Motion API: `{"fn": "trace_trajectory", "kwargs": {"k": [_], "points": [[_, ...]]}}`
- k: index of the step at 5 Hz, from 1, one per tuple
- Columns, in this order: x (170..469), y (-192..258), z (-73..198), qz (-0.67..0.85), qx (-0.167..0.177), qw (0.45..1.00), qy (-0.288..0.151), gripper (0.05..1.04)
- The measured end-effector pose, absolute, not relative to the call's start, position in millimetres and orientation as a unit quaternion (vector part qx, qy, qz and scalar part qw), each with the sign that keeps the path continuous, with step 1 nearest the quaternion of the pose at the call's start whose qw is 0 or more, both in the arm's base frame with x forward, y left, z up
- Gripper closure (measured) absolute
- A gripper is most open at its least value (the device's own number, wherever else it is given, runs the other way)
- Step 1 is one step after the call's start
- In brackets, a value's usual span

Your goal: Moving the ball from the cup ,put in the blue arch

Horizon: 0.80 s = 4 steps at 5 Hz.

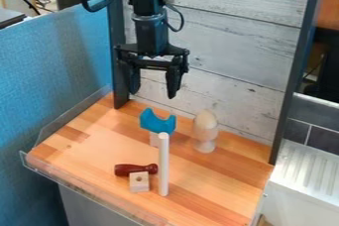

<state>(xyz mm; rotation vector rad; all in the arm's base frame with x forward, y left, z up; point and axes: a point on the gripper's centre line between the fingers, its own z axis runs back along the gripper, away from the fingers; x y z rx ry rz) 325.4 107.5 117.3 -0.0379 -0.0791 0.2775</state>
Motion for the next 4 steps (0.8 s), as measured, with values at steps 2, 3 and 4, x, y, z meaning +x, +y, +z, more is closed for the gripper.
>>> {"fn": "trace_trajectory", "kwargs": {"k": [2,3,4], "points": [[337,105,103,0.101,-0.025,0.993,-0.053,0.083],[354,105,86,0.091,-0.036,0.993,-0.059,0.083],[375,94,62,0.075,-0.023,0.994,-0.073,0.083]]}}
